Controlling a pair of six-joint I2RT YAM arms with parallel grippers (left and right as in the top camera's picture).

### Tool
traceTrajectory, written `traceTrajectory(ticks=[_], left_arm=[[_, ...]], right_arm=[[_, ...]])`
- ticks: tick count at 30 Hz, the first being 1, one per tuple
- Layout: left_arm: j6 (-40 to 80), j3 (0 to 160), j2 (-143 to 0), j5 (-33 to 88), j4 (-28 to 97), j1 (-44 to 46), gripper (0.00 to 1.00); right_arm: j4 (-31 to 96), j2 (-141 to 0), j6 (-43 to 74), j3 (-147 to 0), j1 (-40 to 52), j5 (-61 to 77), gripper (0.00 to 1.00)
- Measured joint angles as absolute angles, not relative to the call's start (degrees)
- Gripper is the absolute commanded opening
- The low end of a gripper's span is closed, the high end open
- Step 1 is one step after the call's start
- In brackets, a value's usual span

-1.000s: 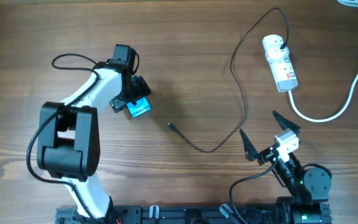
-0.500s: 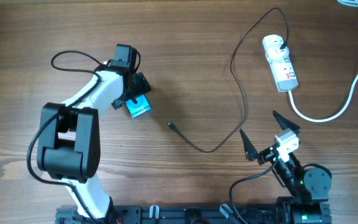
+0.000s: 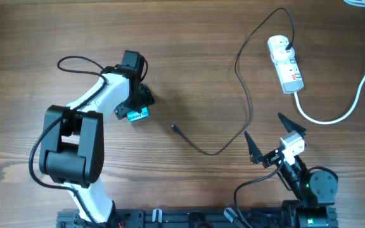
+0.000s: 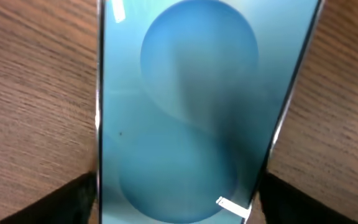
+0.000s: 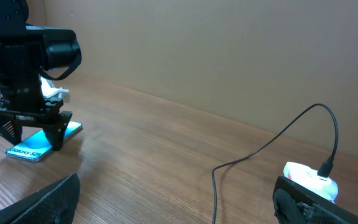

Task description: Plug charger to phone and switch on socket

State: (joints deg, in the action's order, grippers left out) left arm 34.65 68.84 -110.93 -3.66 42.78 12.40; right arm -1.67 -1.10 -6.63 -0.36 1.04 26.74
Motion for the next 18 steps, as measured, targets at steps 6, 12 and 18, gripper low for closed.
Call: traceTrajectory(ticks=[6,12,18], left_arm=[[34.3,68.2,-110.8,-6.7,37.6,12.8,0.83],[30.5,67.8,-110.8,-7.8,35.5,12.8,0.80],[29.2,67.9,-110.8,-6.3,37.2,12.7,0.70]], right_arm=[[-1.7,-1.1,-6.6,-0.4,1.0,26.7,1.00],[-3.0,-1.1,-7.9,-0.4,1.0,26.8,1.00],[-4.7,-1.1,-7.6,-0.4,1.0,30.0,1.00]])
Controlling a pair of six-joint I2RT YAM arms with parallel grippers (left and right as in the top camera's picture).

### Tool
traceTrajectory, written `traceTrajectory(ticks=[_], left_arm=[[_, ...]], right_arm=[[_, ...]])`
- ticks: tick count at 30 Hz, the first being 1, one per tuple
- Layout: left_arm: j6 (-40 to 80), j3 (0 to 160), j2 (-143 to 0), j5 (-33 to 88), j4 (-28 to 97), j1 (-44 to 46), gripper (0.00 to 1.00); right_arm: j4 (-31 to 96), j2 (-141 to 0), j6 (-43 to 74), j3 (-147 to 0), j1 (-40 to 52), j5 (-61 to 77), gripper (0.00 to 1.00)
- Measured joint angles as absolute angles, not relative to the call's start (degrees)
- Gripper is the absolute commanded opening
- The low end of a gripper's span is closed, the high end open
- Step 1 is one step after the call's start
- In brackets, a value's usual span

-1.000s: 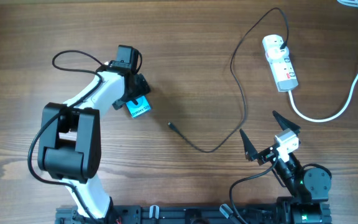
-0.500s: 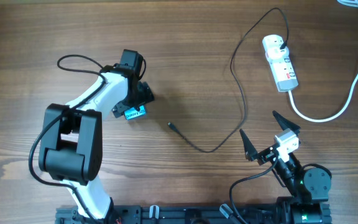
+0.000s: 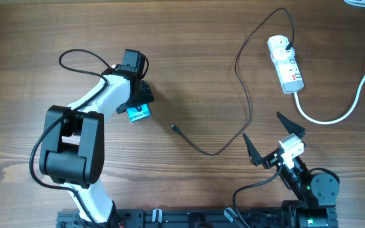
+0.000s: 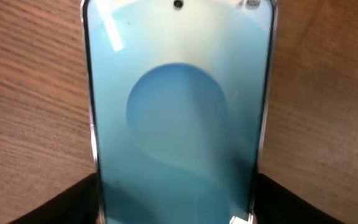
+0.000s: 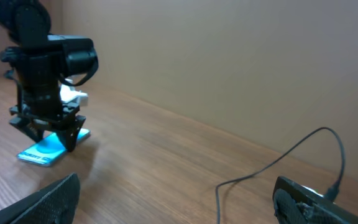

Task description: Plug charger to phone and switch on socket

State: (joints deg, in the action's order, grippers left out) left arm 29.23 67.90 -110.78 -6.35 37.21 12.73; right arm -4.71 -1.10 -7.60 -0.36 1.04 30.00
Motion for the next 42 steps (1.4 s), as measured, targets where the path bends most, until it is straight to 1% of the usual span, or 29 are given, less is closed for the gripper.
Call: traceTrajectory(ticks=[4,6,9,11,13,17,20,25,26,29,31,34,37,39,42], left_arm=[[28.9,68.2,-110.7,-4.4,39.8,13.0,0.71],[28.9,68.4,-110.7,-3.7,41.6,13.5,0.76],[29.0,68.4,-110.6,-2.6,43.6,14.7,0.80],[29.0,68.4,-110.6,-2.3,44.0,15.5,0.90],[29.0,68.4,-110.6,-2.0,43.5,15.9,0.91],[29.0,68.2,-110.4,-2.0,40.8,16.0,0.91],[30.2,68.2,-110.3,-2.0,39.4,15.6,0.89],[32.1,68.2,-110.3,-1.6,39.2,14.9,0.86],[32.1,68.2,-110.3,-1.6,39.2,14.9,0.87],[32.2,68.2,-110.3,-1.6,39.6,14.8,0.97],[32.3,68.4,-110.3,-1.4,40.4,14.8,0.99],[32.3,68.4,-110.3,-1.5,41.9,14.8,1.00],[32.3,68.4,-110.3,-1.5,42.2,14.8,0.99],[32.2,68.4,-110.3,-1.5,42.2,14.8,0.92],[31.7,68.3,-110.3,-1.8,42.0,14.8,0.89]], right_arm=[[-4.7,-1.1,-4.1,-0.4,1.0,31.5,1.00],[-4.3,-1.1,-2.7,-0.8,1.0,32.1,1.00],[-2.1,-1.7,-1.5,-3.3,1.0,32.6,1.00],[2.2,-4.1,-1.1,-7.8,1.0,33.0,1.00],[6.9,-8.0,-0.8,-12.7,1.0,33.4,1.00],[13.2,-20.0,-0.9,-22.4,1.0,35.6,1.00],[15.2,-29.3,-1.4,-27.7,1.0,39.3,1.00],[9.7,-43.0,-1.1,-29.9,1.0,44.2,1.00],[7.8,-45.3,0.7,-29.9,1.0,44.8,1.00],[4.2,-50.5,10.7,-30.0,1.0,48.5,1.00],[4.2,-53.4,16.8,-30.0,1.0,50.7,0.99],[4.9,-58.5,22.7,-30.0,1.0,52.6,0.92],[7.4,-62.4,25.5,-30.1,0.9,53.4,0.92],[7.9,-64.2,26.5,-30.1,0.9,53.8,0.92],[8.9,-65.7,26.8,-30.1,1.0,54.0,0.92]])
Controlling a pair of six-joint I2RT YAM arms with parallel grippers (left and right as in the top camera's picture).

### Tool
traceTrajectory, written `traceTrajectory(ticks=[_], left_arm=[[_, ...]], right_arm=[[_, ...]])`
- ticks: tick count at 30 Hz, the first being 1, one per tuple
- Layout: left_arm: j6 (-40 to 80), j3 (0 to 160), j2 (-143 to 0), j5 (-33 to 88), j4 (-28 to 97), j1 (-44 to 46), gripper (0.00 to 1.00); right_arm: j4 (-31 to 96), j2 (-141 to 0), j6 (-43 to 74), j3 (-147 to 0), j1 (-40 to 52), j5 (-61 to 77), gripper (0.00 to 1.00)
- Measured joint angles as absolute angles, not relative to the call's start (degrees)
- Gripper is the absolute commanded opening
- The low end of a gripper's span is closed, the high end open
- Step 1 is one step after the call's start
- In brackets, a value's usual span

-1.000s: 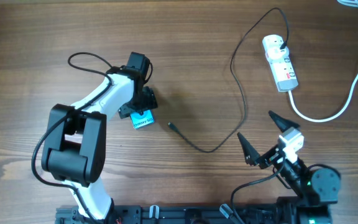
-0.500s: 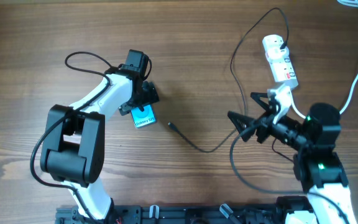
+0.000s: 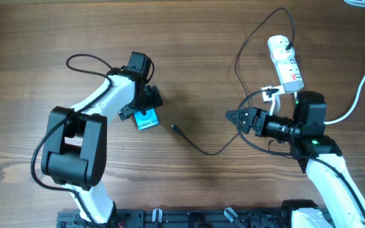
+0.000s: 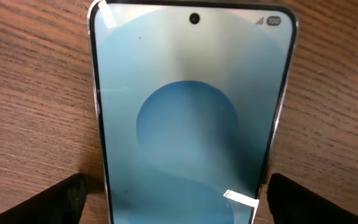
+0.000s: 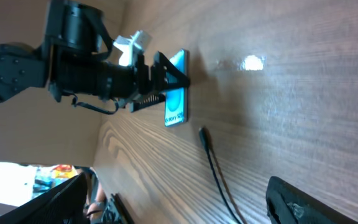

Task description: Plug charger to phone and switch on socket

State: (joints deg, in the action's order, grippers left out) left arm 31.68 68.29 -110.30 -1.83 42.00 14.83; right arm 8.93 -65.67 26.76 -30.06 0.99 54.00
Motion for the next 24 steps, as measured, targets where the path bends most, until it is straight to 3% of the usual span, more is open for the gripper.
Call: traceTrajectory(ticks=[9,13,18,24], left_arm=[[31.2,67.4,-110.0,-3.0,40.6,14.8,0.86],[31.2,67.3,-110.0,-3.0,40.6,14.8,0.84],[32.1,67.3,-109.9,-2.9,40.2,14.8,0.85],[32.6,67.3,-109.9,-2.8,39.3,14.8,0.89]], right_arm=[[10.7,-66.6,22.2,-30.1,6.0,52.5,0.91],[13.0,-66.6,11.8,-30.1,13.8,46.9,0.95],[13.8,-67.2,7.6,-30.8,20.7,40.9,0.97],[26.6,-73.3,5.1,-45.2,23.6,37.2,1.00]])
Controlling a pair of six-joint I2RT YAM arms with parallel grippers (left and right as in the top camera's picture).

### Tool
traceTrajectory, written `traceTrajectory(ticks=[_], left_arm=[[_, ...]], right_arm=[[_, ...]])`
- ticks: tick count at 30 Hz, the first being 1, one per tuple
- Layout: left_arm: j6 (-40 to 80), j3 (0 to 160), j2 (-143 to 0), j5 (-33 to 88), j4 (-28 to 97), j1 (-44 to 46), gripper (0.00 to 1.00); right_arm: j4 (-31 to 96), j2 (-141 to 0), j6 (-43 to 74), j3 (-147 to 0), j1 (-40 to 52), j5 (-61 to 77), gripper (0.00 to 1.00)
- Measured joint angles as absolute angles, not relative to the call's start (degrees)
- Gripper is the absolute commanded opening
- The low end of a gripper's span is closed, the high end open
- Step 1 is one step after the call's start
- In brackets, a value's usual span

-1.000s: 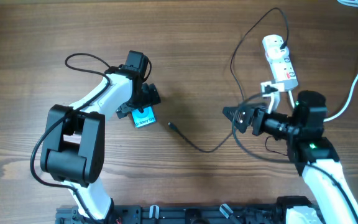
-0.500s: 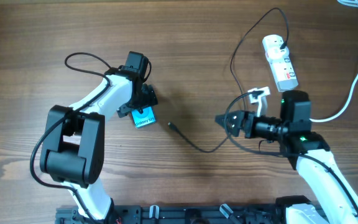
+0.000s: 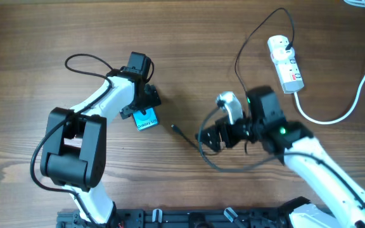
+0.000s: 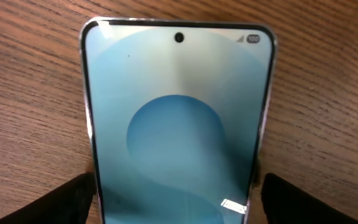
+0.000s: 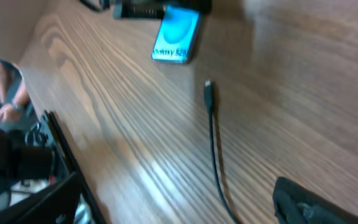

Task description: Plug charger to phone and switch on socket

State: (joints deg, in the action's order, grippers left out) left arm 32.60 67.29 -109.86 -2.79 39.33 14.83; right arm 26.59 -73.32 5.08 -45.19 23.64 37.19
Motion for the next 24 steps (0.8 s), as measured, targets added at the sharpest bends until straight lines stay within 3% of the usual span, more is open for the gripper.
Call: traceTrajectory(ticks=[5,16,24], left_arm=[[32.9,67.3,-109.8,-1.8,39.0,14.1,0.88],[33.3,67.7,-109.8,0.1,37.1,11.5,0.85],[33.3,68.5,-110.7,-0.3,37.9,11.7,0.82]], right_arm=[[28.1,-75.7,4.4,-52.3,25.8,36.5,1.00],[17.6,-78.3,7.8,-50.9,29.9,31.9,1.00],[10.0,-89.9,8.2,-50.8,36.3,28.3,1.00]])
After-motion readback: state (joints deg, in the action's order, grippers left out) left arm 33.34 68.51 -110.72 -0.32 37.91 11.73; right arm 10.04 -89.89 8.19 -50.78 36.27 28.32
